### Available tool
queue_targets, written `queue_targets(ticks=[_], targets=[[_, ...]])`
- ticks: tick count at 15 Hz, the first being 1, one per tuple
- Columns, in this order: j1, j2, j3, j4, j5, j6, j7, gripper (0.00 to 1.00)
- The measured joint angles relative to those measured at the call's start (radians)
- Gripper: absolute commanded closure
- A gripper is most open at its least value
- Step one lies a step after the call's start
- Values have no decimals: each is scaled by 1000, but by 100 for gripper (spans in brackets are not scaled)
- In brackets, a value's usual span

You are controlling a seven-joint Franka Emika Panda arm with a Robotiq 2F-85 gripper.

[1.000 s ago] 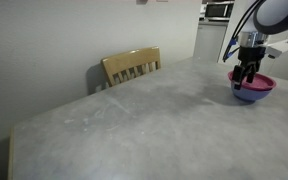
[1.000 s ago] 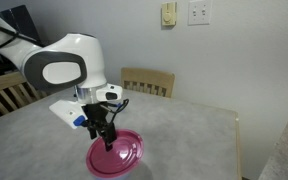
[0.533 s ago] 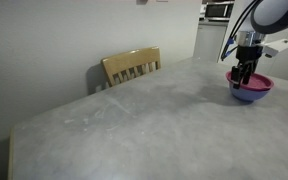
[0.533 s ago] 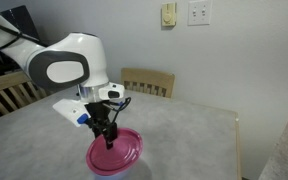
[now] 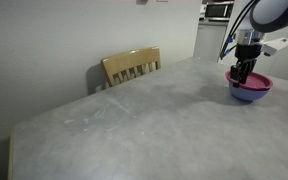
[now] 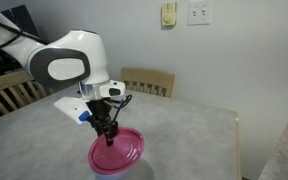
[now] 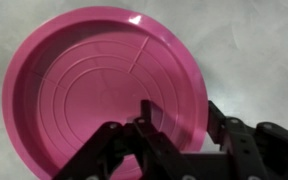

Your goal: Remove the lid from the bowl

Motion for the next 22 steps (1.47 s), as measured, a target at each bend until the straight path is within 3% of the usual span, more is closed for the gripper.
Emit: queue_targets(ticks=[3,4,13,22], targets=[[1,-1,0,8,0,0,0,98],[1,-2,0,10,-1,0,0,100],[7,-7,3,13,-30,0,19,97],[118,-97,1,-12,-297,-16,206,97]])
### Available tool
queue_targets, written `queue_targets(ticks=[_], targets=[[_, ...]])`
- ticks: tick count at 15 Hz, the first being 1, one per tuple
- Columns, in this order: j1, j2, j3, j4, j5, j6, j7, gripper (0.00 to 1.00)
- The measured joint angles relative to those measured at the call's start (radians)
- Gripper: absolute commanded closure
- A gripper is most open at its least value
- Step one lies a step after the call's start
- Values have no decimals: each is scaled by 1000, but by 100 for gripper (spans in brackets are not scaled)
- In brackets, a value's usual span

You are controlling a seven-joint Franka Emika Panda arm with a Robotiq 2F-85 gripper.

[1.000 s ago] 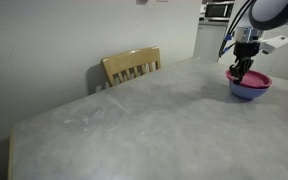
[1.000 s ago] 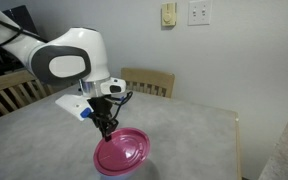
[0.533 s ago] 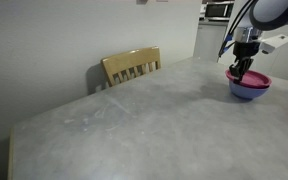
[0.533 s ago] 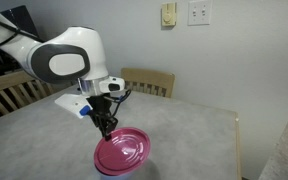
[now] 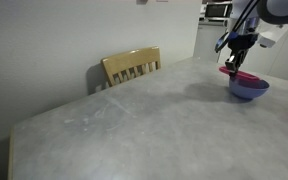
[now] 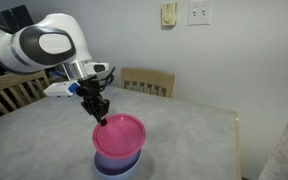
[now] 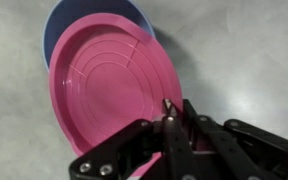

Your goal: Remove the lid from the bowl

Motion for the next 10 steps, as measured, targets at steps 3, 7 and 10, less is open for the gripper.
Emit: queue_targets(ticks=[3,7,10], targets=[[38,-20,13,2,-56,-15,35,97],[87,-24,47,28,-118,-57,84,97],[124,-23,87,63,-131,-99,98,97]])
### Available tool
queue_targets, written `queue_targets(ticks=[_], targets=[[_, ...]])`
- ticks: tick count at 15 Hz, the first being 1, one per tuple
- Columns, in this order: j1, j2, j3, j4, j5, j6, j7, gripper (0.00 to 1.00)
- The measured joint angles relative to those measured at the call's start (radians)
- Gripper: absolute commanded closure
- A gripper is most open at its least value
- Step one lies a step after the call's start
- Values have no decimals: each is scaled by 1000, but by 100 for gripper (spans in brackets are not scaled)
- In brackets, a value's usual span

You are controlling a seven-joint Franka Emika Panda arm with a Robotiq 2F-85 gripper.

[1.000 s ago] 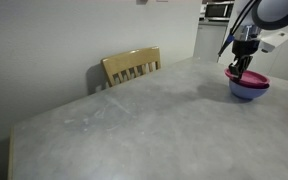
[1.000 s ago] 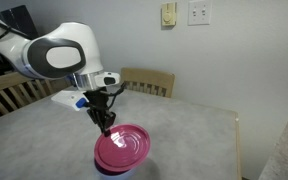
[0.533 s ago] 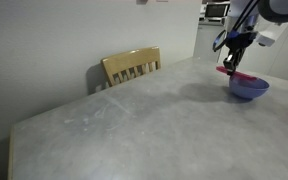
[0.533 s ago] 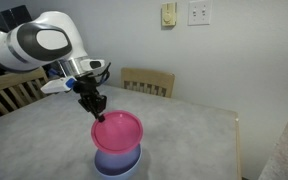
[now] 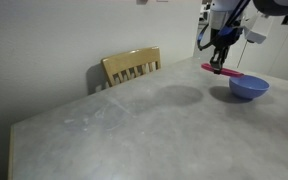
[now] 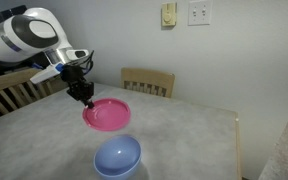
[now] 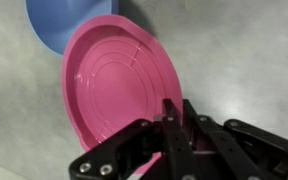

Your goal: Remove the lid from the bowl

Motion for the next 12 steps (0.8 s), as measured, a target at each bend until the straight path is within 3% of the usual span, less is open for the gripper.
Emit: queue_targets(ticks=[5,12], targets=[[25,29,86,72,124,-5,-18,97],[-39,133,158,128,627,-4,-268,97]])
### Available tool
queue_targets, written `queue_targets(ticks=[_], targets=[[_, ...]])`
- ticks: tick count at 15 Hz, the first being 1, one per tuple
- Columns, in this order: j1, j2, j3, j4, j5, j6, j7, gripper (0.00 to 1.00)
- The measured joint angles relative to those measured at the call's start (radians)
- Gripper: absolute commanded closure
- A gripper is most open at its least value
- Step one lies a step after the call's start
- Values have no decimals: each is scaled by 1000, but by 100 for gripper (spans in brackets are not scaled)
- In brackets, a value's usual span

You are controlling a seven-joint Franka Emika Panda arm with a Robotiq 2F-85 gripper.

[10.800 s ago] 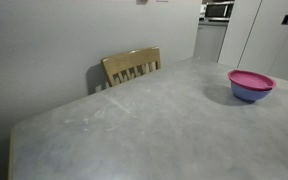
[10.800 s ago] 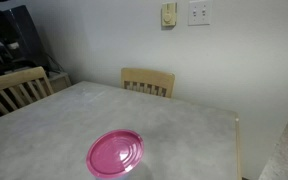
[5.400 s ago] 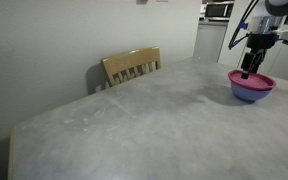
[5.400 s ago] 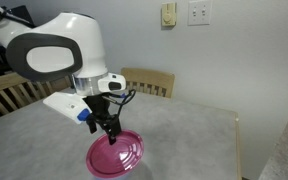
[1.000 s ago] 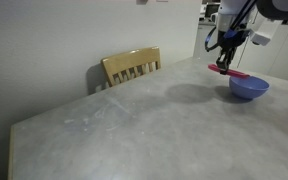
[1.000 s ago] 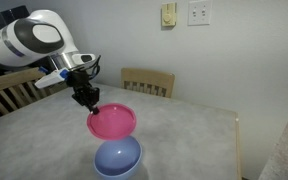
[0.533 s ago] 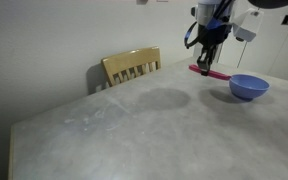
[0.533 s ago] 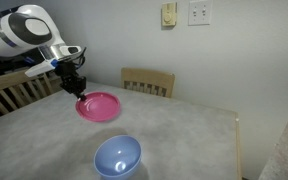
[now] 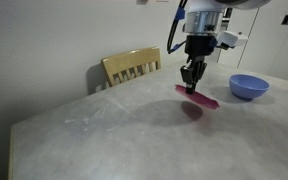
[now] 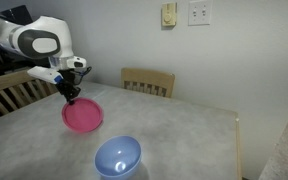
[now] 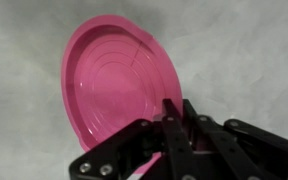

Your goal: Remove the lid from the bowl

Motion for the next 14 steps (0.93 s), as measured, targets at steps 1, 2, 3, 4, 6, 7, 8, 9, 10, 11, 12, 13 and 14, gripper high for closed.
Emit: queue_targets(ticks=[1,2,3,4,6,7,8,9,10,11,12,13,14], targets=[[-13,14,4,1,49,0,-19,97],[-22,26,6,2,83,0,-29,97],[-29,38,7,4,102,0,-30,97],[-35,49,7,7,111,0,-30,97],[-42,69,7,19,121,0,-34,97],[-47,79,11,26,132,-1,-52,97],[-55,89,19,34,148,-3,-83,87],[-64,99,28,42,162,-4,-116,62],[-74,109,39,53,174,-13,-150,61],[-82,119,47,64,176,-20,-181,59],[-88,129,53,74,177,-26,-205,53],[-91,139,55,84,176,-36,-228,45],[-91,146,55,92,175,-43,-247,37]])
